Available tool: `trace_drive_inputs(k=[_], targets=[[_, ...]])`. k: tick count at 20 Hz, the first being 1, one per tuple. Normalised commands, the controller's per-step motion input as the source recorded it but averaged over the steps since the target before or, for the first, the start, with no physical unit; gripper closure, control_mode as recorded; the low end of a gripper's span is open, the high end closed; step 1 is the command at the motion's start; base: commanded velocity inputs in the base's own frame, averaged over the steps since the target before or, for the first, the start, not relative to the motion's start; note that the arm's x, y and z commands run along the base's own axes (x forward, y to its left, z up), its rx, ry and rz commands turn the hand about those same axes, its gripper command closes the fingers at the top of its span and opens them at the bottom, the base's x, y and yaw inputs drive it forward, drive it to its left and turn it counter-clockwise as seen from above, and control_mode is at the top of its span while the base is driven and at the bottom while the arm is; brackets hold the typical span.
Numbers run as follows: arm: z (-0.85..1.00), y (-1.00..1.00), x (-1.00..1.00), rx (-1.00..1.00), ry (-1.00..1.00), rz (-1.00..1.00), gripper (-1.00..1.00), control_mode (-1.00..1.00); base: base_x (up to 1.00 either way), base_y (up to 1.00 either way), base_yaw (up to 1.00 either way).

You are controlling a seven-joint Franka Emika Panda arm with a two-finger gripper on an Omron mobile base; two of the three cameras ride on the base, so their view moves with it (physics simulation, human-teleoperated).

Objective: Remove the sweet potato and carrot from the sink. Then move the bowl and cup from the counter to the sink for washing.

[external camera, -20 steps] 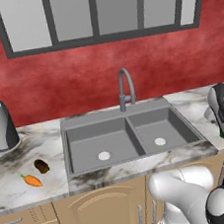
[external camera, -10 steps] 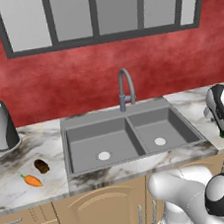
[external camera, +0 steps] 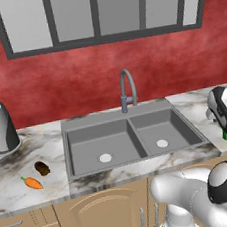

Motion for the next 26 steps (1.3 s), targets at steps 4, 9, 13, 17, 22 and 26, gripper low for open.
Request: trace_drive_inputs(k=[4,9,13,17,22,26], targets=[[-0.14,-0.20,0.15,0.00,0.00,0.00,-1.00,-1.00,0.00,0.00,0.00],[-0.15,-0.17,0.16,0.00,0.02,0.00,-1.00,-1.00,0.00,0.00,0.00],[-0.14,-0.14,0.21,0.00,0.02,0.00,-1.00,-1.00,0.00,0.00,0.00],[-0.15,-0.14,0.20,0.00,0.05,0.00,-1.00,-1.00,0.00,0.00,0.00],[-0.15,-0.16,0.16,0.00,0.04,0.00,-1.00,-1.00,0.00,0.00,0.00],[-0.18,-0.15,0.13,0.00,0.02,0.00,-1.00,-1.00,0.00,0.00,0.00]])
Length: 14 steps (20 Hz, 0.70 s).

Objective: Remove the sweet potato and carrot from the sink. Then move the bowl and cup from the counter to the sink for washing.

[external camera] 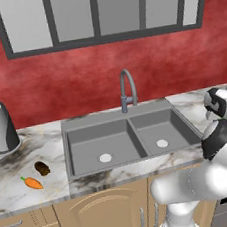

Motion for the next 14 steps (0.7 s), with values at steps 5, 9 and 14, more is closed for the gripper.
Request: trace_drive_inputs(k=[5,9,14], targets=[[-0.16,-0.17,0.13,0.00,0.00,0.00,-1.00,-1.00,0.00,0.00,0.00],[-0.16,-0.09,0.10,0.00,0.00,0.00,-1.00,-1.00,0.00,0.00,0.00],[-0.16,-0.04,0.08,0.00,0.00,0.00,-1.00,-1.00,0.00,0.00,0.00]])
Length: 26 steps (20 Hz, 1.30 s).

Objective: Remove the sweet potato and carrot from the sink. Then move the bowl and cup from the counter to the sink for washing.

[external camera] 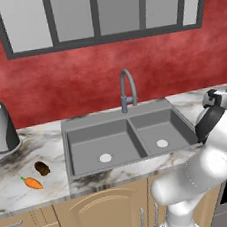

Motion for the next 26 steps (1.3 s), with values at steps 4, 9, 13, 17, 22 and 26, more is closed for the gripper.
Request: trace_drive_inputs(k=[4,9,13,17,22,26], targets=[[-0.16,-0.04,0.09,0.00,0.00,0.00,-1.00,-1.00,0.00,0.00,0.00],[-0.12,-0.08,0.10,0.00,0.00,0.00,-1.00,-1.00,0.00,0.00,0.00],[-0.11,-0.13,0.08,0.00,0.00,0.00,-1.00,-1.00,0.00,0.00,0.00],[-0.09,-0.14,0.08,0.00,0.00,0.00,-1.00,-1.00,0.00,0.00,0.00],[-0.08,-0.11,0.05,0.00,0.00,0.00,-1.00,-1.00,0.00,0.00,0.00],[-0.10,-0.07,0.01,0.01,0.00,0.00,-1.00,-1.00,0.00,0.00,0.00]])
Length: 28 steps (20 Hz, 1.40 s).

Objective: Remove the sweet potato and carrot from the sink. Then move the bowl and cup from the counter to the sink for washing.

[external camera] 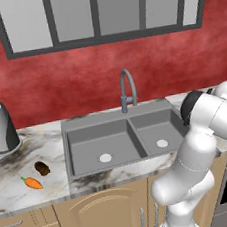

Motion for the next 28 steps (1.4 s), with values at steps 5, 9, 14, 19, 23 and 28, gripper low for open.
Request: trace_drive_inputs(k=[5,9,14,19,23,28], targets=[[-0.15,-0.02,0.00,0.00,0.00,0.00,-1.00,-1.00,0.00,0.00,0.00],[-0.19,0.04,0.00,0.00,0.00,0.00,-1.00,-1.00,0.00,0.00,0.00],[-0.22,0.18,0.00,0.00,0.00,0.00,1.00,-1.00,0.00,0.00,0.00],[-0.27,0.18,0.00,0.00,0.00,0.00,1.00,-1.00,0.00,0.00,0.00],[-0.30,0.15,-0.01,0.00,0.00,0.00,1.00,-1.00,0.00,0.00,0.00],[-0.14,0.07,-0.09,0.00,-0.01,0.01,1.00,-1.00,0.00,0.00,0.00]])
